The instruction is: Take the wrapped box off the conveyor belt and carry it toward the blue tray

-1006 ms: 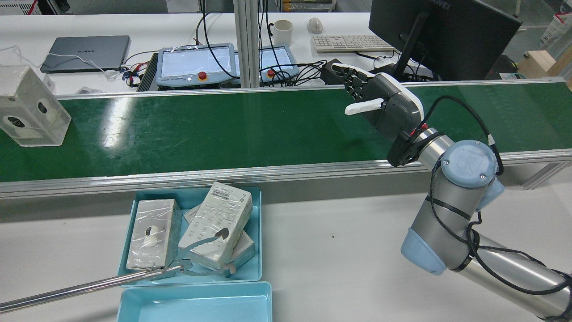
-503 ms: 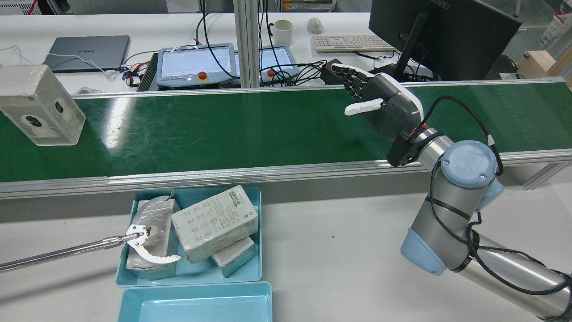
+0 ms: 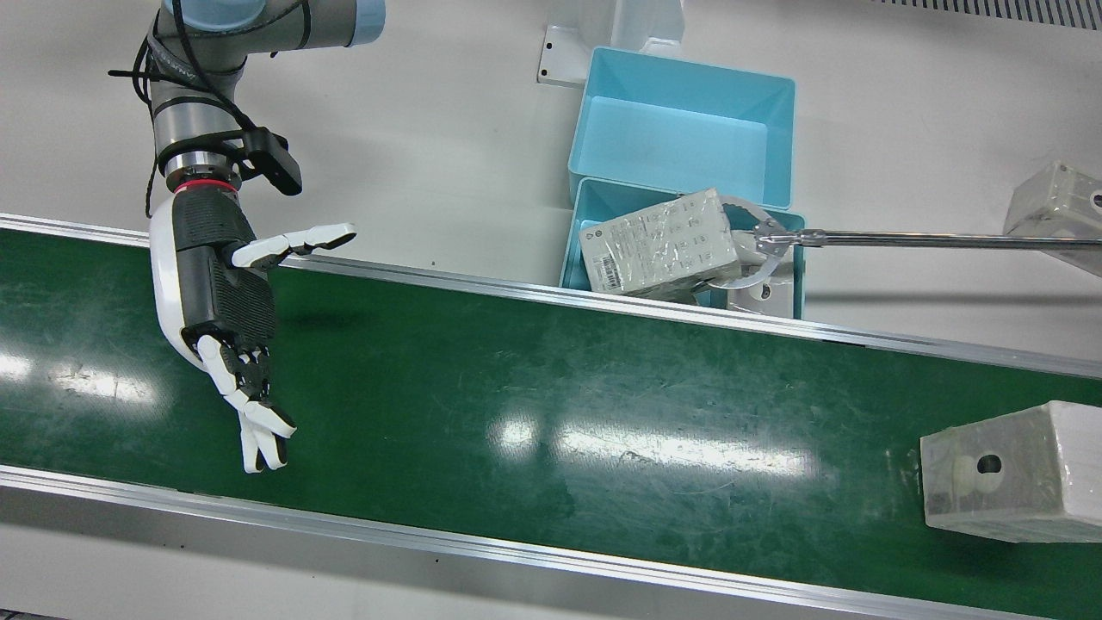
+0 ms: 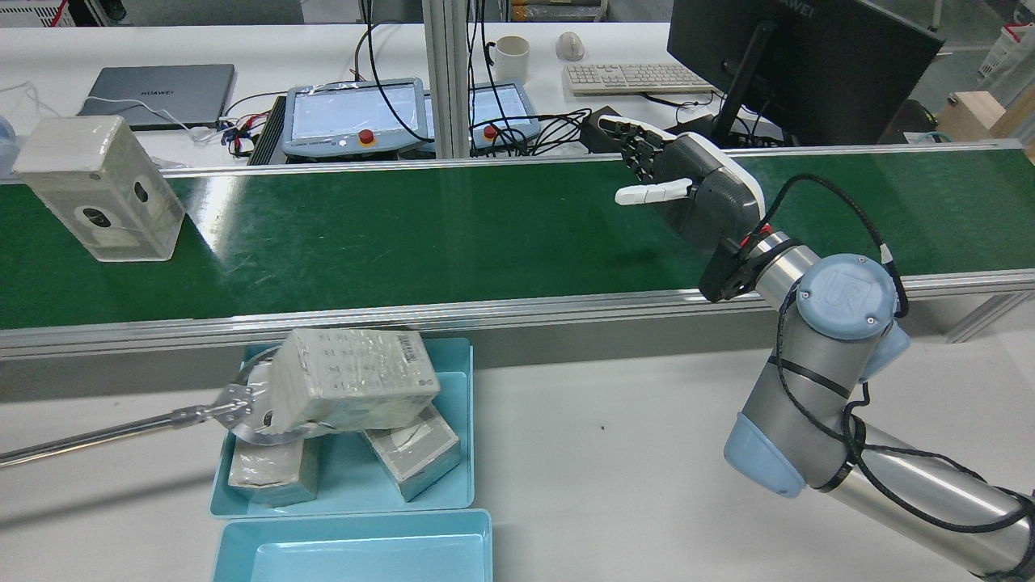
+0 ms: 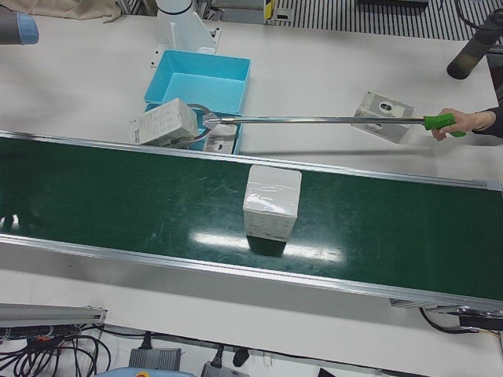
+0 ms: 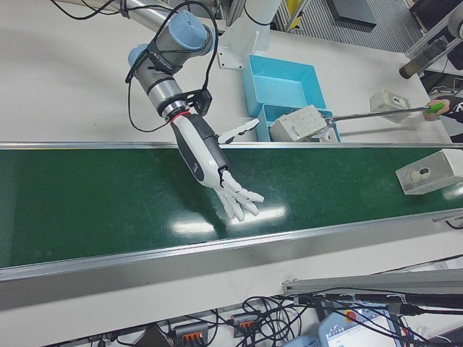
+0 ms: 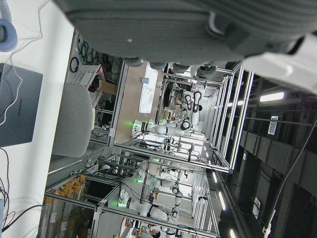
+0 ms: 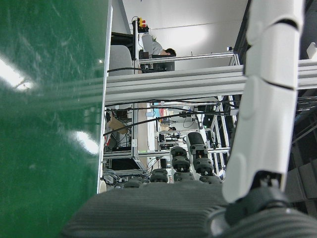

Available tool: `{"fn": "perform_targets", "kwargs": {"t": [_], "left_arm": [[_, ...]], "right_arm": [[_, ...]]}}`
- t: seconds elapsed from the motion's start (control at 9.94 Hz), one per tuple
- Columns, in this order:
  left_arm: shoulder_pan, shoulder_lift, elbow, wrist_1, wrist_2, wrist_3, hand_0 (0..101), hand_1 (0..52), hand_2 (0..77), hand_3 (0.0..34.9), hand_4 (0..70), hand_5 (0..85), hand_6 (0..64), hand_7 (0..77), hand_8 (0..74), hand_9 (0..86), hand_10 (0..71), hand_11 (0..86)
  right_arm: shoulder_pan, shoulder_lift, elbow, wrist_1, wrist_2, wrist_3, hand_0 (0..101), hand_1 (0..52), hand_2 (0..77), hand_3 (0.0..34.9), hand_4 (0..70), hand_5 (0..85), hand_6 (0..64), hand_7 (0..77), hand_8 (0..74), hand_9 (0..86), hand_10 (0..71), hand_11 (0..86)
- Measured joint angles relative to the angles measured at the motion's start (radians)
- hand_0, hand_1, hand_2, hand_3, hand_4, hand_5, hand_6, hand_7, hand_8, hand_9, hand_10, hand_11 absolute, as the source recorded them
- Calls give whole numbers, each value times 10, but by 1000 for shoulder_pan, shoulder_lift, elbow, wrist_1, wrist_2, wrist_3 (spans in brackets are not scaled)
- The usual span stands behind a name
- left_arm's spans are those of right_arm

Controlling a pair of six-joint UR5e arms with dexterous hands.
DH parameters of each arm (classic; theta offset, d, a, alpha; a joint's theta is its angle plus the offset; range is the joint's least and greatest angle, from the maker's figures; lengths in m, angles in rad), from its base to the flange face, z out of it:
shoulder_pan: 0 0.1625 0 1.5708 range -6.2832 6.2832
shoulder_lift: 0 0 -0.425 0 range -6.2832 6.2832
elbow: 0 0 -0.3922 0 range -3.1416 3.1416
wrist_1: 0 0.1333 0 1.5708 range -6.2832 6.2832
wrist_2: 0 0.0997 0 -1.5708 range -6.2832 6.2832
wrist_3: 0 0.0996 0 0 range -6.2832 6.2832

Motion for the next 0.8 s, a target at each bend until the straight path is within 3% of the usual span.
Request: {"fn": "perform_targets", "kwargs": {"t": [0.3, 0.6, 0.8], "left_arm": [[0, 0, 0, 0, 0, 0, 0, 0, 11, 0, 0, 11, 5, 5, 5, 0, 5, 5], [0, 0, 0, 0, 0, 0, 0, 0, 11, 0, 0, 11, 5, 5, 5, 0, 5, 5], [0, 0, 0, 0, 0, 0, 0, 0, 11, 0, 0, 11, 5, 5, 5, 0, 0, 5]], "right_arm": [[2, 0, 4, 8, 1, 0, 465, 131, 98, 1, 87, 175, 22, 16, 11, 33, 0, 5], [3, -4, -3, 81, -3, -5, 465, 131, 114, 1, 109, 175, 38, 22, 11, 33, 0, 11], [4, -14, -5, 100, -4, -5, 468, 142, 158, 1, 125, 180, 44, 44, 11, 33, 0, 5]]}}
